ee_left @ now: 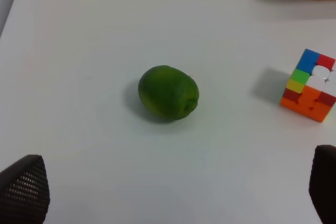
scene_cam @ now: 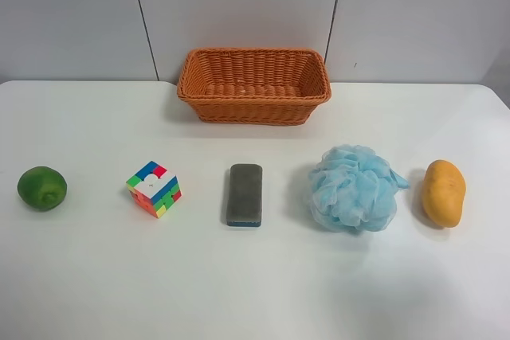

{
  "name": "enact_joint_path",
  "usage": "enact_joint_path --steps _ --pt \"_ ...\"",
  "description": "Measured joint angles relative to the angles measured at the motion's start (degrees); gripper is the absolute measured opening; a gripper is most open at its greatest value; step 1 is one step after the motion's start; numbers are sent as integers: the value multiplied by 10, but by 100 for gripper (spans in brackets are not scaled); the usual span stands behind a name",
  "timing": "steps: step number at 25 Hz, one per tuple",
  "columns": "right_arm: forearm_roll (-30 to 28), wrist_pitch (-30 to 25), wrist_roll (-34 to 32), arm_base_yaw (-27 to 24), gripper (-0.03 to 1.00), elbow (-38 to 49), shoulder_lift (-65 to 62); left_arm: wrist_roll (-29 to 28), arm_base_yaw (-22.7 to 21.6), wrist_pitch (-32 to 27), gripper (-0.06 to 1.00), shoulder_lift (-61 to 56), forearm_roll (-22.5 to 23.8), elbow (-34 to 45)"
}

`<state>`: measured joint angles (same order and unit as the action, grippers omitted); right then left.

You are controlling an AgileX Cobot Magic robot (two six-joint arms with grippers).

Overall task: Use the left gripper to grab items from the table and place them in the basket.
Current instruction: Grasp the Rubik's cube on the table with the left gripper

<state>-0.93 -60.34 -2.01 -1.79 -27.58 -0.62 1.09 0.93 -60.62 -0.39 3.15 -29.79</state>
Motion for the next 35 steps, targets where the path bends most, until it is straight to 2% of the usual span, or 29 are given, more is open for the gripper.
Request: enact_joint_path --steps 6,9,13,14,16,18,24,27,31,35 --pt "0 0 0 0 99 0 0 0 0 5 99 5 4 -1" --pt "0 0 0 0 99 0 0 0 0 3 99 58 2 -31" --pt "0 0 0 0 99 0 0 15 0 -17 99 195 2 -114" --pt "0 0 0 0 99 0 0 32 0 -27 99 281 -1 -160" --pt "0 0 0 0 99 0 0 43 5 -38 99 360 -3 -208" --pt "0 0 0 0 99 0 0 46 30 -40 99 442 0 -243" --pt "0 0 0 0 99 0 0 39 149 -39 99 646 20 -325" --pt "0 0 0 0 99 0 0 31 194 -31 99 730 20 -349" --pt "0 0 0 0 99 0 0 29 234 4 99 822 10 -360" --pt "0 0 0 0 99 0 0 28 254 32 99 894 -17 -360"
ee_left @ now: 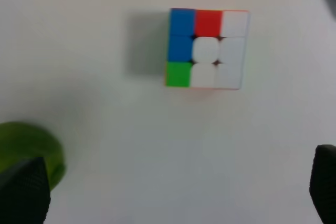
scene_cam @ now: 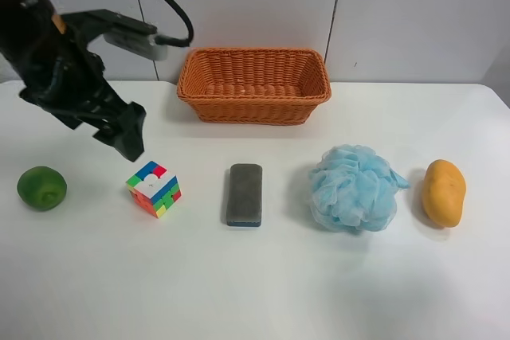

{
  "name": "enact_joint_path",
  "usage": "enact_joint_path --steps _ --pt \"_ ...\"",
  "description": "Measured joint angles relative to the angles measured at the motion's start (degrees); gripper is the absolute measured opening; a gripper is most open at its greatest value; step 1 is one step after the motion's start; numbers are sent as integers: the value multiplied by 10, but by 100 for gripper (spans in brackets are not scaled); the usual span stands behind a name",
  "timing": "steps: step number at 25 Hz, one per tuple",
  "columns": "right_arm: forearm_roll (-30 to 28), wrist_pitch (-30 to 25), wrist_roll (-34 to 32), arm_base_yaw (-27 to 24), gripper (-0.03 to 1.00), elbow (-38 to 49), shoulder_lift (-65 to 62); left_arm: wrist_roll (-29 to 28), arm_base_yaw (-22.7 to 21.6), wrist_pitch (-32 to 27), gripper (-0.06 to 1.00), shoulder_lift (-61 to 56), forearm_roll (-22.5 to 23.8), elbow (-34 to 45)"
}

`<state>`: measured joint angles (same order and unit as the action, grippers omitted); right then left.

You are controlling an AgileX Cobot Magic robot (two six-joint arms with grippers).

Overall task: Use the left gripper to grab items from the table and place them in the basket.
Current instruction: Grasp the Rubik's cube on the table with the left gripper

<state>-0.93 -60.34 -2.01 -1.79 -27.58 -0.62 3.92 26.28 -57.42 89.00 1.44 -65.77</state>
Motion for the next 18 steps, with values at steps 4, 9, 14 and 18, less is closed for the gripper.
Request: enact_joint_path --steps 4,9,14,18 --pt "0 0 0 0 99 0 0 0 2 27 99 51 -27 0" --pt "0 0 0 0 99 0 0 0 2 57 99 99 -35 0" --pt "0 0 0 0 99 0 0 0 2 82 99 137 -33 0" --pt "0 0 0 0 99 0 0 0 2 107 99 163 -24 0"
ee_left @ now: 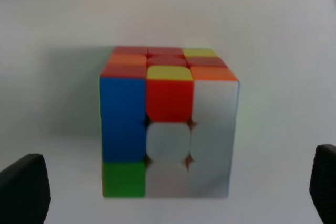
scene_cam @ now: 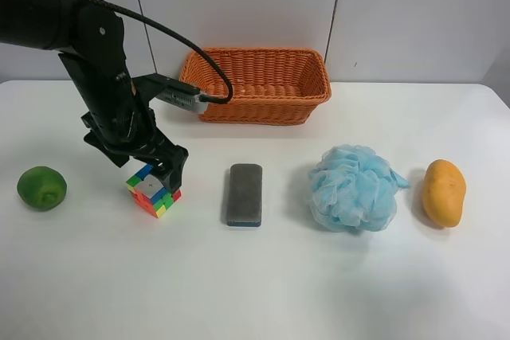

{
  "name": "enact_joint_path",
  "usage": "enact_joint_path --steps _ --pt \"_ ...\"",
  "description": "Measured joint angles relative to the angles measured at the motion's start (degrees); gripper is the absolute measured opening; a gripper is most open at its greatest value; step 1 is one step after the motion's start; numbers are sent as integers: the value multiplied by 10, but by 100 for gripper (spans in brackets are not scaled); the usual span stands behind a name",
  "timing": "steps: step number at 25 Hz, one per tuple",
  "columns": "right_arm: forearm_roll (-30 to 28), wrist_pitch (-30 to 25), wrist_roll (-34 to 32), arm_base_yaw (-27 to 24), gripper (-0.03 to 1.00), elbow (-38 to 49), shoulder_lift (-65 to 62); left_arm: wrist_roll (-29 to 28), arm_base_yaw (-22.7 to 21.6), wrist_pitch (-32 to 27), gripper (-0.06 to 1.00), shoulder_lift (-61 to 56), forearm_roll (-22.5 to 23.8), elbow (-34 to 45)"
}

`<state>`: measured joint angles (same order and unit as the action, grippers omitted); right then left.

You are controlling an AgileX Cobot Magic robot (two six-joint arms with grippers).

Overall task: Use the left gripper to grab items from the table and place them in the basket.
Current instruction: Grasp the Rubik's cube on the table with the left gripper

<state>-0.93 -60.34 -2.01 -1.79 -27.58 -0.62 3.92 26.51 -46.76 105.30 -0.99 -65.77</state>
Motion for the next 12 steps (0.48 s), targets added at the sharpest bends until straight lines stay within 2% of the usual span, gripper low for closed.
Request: enact_joint_path --steps 12 --pt "0 0 0 0 99 0 0 0 0 38 99 69 20 0"
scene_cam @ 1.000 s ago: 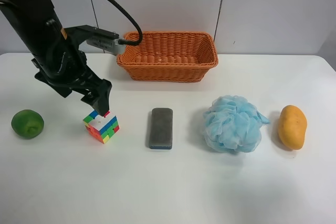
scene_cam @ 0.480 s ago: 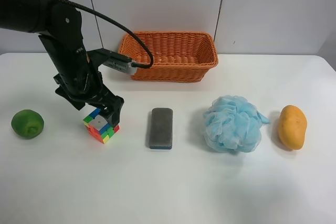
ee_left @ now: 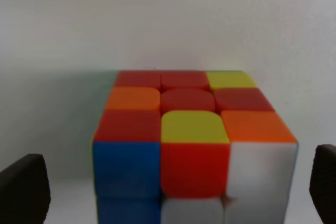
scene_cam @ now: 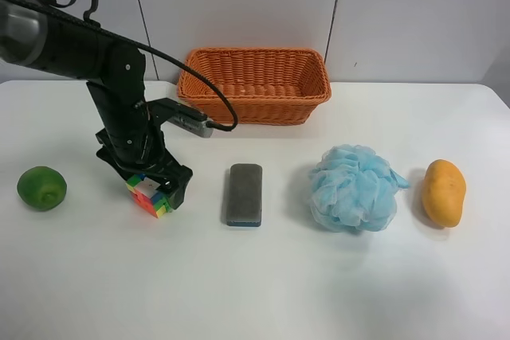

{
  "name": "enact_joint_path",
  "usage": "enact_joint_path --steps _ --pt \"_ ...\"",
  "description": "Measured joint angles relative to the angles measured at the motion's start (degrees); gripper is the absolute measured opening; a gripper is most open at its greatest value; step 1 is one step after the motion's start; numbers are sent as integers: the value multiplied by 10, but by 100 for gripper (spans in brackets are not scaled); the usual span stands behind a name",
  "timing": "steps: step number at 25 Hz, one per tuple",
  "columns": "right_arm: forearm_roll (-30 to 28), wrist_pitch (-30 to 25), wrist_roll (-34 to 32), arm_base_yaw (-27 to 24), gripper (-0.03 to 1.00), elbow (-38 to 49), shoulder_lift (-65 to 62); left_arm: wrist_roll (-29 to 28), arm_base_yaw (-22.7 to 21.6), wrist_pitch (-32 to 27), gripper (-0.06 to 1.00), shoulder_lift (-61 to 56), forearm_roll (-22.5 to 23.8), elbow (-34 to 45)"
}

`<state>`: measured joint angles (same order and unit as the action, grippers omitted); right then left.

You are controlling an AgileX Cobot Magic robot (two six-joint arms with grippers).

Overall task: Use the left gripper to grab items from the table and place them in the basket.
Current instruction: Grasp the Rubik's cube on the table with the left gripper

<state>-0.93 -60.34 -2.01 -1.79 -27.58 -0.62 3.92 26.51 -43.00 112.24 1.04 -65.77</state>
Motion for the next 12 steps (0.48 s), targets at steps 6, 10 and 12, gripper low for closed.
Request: enact_joint_path --steps 6,10,12 --pt "0 0 0 0 99 0 0 6 0 3 69 10 -3 0" --pt "0 0 0 0 99 0 0 9 0 3 56 10 -5 0" --pt "0 0 0 0 99 0 0 9 0 3 56 10 -5 0"
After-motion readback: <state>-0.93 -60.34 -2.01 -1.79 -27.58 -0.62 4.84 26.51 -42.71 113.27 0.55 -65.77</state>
